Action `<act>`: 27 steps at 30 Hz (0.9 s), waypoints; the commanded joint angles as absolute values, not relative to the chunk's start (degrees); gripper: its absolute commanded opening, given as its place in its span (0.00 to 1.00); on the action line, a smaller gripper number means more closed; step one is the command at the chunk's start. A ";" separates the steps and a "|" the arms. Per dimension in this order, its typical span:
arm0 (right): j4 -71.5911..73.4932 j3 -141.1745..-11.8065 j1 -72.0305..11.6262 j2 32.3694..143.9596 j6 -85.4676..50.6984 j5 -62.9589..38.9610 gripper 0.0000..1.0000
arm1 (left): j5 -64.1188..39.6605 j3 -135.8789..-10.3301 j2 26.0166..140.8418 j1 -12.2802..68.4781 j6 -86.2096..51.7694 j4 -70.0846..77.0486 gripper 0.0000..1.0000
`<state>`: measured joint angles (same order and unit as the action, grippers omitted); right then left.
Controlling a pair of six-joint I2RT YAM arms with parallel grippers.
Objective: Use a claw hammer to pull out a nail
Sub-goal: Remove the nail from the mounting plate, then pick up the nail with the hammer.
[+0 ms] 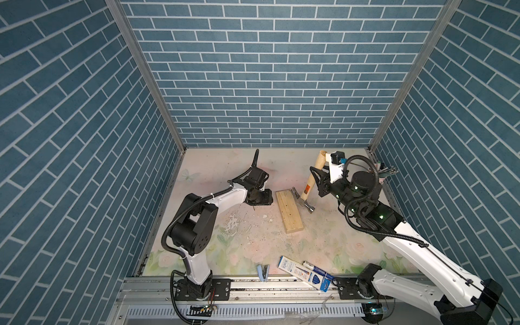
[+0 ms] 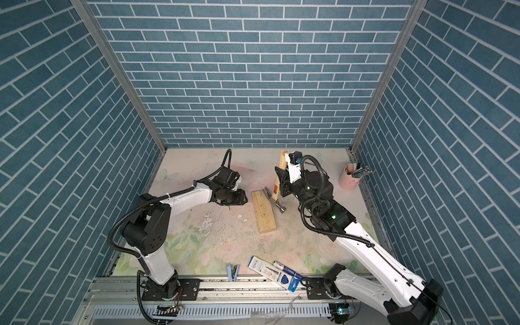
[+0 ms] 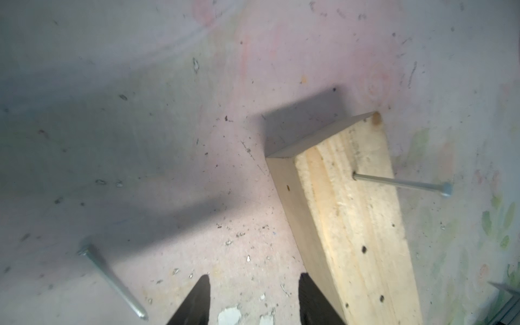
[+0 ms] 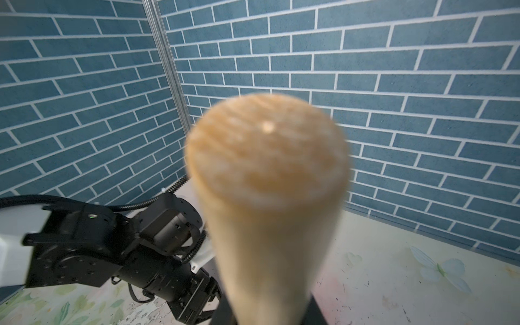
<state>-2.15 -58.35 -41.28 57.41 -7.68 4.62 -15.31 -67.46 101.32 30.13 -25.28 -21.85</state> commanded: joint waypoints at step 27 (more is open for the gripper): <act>-14.13 -81.86 -23.38 73.13 -24.66 -24.65 0.00 | -12.51 -74.06 83.75 30.28 -6.32 -41.17 0.54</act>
